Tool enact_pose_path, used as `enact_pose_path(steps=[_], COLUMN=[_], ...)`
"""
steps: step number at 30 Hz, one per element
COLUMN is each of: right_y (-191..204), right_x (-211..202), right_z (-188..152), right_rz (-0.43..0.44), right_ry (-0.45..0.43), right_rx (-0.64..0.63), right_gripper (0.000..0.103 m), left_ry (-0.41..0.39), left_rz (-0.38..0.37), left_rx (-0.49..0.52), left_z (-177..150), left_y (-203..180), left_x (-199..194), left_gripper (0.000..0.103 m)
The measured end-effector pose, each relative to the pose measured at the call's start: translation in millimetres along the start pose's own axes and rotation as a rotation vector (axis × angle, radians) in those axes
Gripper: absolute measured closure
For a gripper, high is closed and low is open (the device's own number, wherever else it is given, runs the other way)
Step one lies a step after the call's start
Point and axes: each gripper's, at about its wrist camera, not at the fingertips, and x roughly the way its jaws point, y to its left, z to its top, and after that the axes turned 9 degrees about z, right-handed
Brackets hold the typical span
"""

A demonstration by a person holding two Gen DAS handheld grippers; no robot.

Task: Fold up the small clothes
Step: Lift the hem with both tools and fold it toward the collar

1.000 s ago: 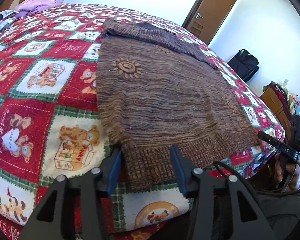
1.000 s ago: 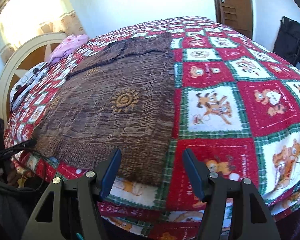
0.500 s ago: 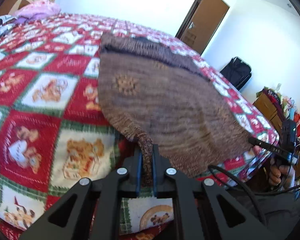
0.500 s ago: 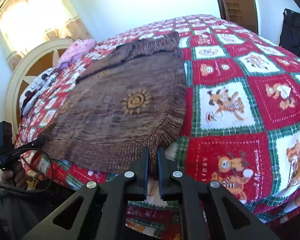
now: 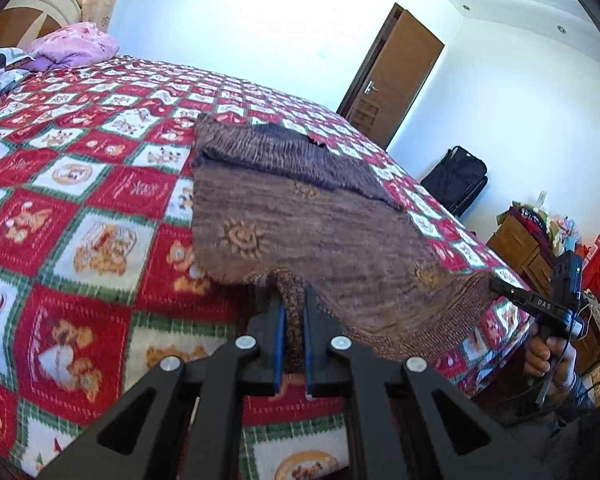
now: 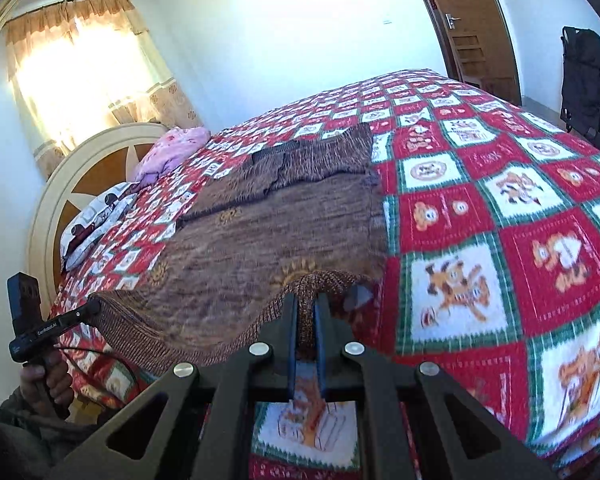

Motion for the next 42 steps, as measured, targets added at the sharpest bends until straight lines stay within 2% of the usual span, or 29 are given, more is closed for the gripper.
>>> enact_pose_path(steps=[9,14,22,36,42], right_y=[4.2,4.9,5.6,0.6,-7.0], right_x=[13.8,23.9,46.0,99.8,131.9], right_z=[45.2,69.5,113.9,196.6,224.7], right_rz=[-0.006,-0.028,-0.025,-0.074,-0.096], right_ry=[-0.05,-0.081,-0.102,-0.098,-0.085], right_rx=[-0.038,-0.058,-0.069,-0.101,-0.097], right_gripper=[0.096,0.096,0.096,0.096,0.096], left_ry=[-0.091,-0.115,-0.154,-0.17,-0.155], left_rz=[-0.016,-0.017,0.007,0.048,0.069], left_rx=[-0.023,-0.041,0.006,0.007,0.002], left_z=[46.2,73.1,114.5,179.9,204.8], left_y=[3.2,6.8,-1.6,8.7,16.8], left_x=[6.1,16.5,33.6,78.6,112.0], left_gripper=[0.095,0.095,0.095,0.095,0.095])
